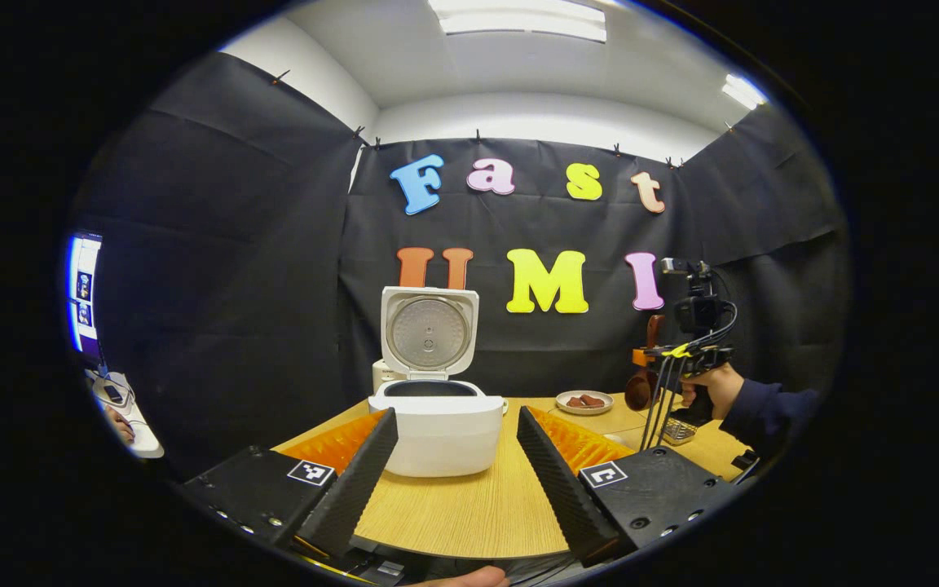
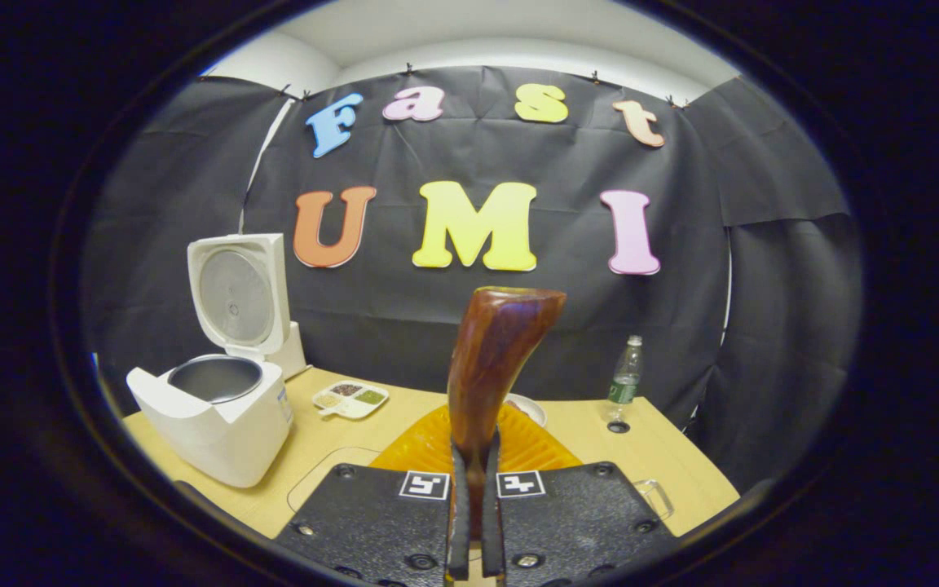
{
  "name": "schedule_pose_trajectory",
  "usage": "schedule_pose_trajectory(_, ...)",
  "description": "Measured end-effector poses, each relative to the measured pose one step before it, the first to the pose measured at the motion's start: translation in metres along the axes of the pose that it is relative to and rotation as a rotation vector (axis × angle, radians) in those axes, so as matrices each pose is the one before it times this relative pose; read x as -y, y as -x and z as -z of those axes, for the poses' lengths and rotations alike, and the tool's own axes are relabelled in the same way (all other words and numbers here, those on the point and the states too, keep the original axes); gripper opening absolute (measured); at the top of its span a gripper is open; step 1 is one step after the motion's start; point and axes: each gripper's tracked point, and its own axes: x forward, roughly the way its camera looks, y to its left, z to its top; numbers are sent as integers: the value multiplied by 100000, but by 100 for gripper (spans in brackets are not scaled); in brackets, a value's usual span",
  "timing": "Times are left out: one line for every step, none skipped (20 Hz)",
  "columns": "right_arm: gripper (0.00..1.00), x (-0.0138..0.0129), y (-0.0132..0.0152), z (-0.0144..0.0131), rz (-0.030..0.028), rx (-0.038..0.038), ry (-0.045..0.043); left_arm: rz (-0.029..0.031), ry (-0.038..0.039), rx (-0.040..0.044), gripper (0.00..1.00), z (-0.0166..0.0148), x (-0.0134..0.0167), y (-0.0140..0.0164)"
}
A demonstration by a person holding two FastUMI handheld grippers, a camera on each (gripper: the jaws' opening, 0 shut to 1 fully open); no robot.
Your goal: Close the left gripper, press the button to open the rice cooker; take a wooden spoon from the chopstick holder with the right hand, scoop a spoonful of rice and pour it into the rice cooker, then put the wooden spoon back into the chopstick holder.
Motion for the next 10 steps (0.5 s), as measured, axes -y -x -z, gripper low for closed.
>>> schedule_pose_trajectory(8,-951,-511,771,-295,-404,492,-121,304,-631,94,242,-111,-6)
schedule_pose_trajectory(8,-768,-529,993,-110,-814,568,-189,224,-363,94,62,-140,38)
schedule_pose_trajectory(8,-514,-524,1103,180,-1241,588,-198,178,-173,94,38,-217,48)
schedule_pose_trajectory(8,-430,-515,959,149,-1253,216,-253,178,-275,94,113,-139,24)
schedule_pose_trajectory(8,-325,-541,928,474,-1191,92,-197,119,16,94,81,-193,13)
schedule_pose_trajectory(8,-152,-480,949,721,-1609,243,-233,29,78,94,-26,-267,18)
schedule_pose_trajectory(8,-124,-404,795,657,-1525,493,-292,67,-39,94,175,-187,10)
schedule_pose_trajectory(8,91,-383,845,1280,-1755,1110,-202,93,-46,94,154,-178,27)
schedule_pose_trajectory(8,214,-428,662,1588,-1247,1272,-135,165,-193,94,130,-204,65)
schedule_pose_trajectory(8,146,-350,510,1229,-936,1218,-217,229,-247,94,105,-210,-1)
